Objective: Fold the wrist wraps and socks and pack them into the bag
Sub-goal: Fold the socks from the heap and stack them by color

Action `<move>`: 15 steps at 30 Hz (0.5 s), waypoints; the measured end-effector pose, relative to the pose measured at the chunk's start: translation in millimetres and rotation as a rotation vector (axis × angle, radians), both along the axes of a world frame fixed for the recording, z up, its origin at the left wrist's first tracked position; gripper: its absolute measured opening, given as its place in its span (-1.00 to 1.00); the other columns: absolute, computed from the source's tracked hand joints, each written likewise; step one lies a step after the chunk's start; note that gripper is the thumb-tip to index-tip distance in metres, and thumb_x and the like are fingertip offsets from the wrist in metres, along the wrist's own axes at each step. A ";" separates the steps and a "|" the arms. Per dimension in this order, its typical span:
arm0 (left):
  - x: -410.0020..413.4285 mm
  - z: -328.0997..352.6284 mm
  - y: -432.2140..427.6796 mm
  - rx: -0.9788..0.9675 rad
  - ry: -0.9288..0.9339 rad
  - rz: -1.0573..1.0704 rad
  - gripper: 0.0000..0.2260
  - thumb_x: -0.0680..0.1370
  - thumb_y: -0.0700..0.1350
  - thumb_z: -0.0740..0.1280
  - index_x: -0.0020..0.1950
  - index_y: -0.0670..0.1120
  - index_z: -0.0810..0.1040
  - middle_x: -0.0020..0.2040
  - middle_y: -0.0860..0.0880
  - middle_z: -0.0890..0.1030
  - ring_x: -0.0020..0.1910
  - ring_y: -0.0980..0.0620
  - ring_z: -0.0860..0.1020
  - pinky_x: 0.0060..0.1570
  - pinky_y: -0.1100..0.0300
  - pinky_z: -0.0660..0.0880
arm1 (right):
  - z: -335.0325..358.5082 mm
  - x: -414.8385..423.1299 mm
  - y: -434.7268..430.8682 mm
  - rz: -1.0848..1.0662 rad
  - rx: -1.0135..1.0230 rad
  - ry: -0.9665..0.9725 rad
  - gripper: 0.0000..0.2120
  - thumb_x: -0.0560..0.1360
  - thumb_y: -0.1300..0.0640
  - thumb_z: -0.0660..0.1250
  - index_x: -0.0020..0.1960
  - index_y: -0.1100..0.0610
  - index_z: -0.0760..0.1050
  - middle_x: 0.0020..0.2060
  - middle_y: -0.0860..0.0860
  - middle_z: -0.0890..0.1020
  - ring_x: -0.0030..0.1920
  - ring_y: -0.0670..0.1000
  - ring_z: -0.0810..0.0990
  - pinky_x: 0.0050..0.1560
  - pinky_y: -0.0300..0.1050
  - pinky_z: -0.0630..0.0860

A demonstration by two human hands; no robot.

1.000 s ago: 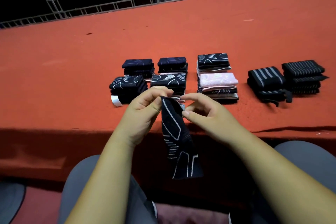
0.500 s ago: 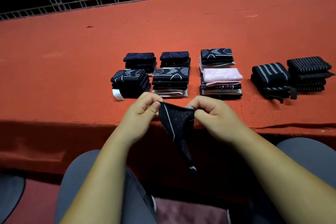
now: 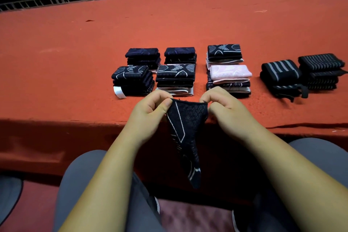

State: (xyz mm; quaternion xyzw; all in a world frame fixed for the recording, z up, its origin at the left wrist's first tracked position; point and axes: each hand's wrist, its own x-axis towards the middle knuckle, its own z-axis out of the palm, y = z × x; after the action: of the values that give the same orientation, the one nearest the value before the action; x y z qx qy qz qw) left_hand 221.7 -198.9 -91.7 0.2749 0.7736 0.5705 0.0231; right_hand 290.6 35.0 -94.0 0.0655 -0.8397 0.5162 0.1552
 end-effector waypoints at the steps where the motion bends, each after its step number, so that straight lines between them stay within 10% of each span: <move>1: 0.6 0.2 2.0 0.033 -0.021 0.010 -0.89 0.73 -0.11 0.31 0.06 -0.01 0.62 -0.07 -0.07 0.63 -0.06 0.05 0.58 0.05 -0.02 0.55 | 2.3 2.1 0.1 -0.010 -0.007 -0.044 -0.84 0.46 0.09 0.27 -0.03 -0.01 0.61 0.01 -0.03 0.57 0.08 -0.02 0.59 0.21 -0.03 0.48; 6: 6.7 0.8 11.7 0.080 -0.012 0.051 -0.91 0.70 -0.14 0.37 0.03 0.01 0.65 -0.08 0.03 0.65 -0.06 0.03 0.61 0.01 -0.13 0.60 | 5.8 12.3 -10.1 -0.121 0.146 -0.182 -0.45 0.43 -0.34 0.52 0.33 -0.26 0.43 -0.04 -0.23 0.61 -0.14 -0.27 0.59 -0.14 -0.37 0.41; 15: 12.7 0.0 16.5 0.091 0.080 0.043 -0.75 0.60 -0.13 0.51 0.25 0.06 0.63 -0.01 0.11 0.65 -0.03 0.01 0.56 0.03 0.02 0.53 | -3.9 8.0 -9.0 -0.045 -0.032 -0.050 -0.51 0.49 0.22 0.50 0.36 -0.04 0.52 0.19 -0.13 0.70 0.25 -0.16 0.65 0.41 0.02 0.52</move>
State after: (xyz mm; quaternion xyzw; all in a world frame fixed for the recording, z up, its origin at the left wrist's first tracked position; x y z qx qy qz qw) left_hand 234.4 -182.4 -91.7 0.2817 0.7529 0.5938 -0.0328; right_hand 298.6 26.0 -98.0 0.0312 -0.8363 0.5273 0.1467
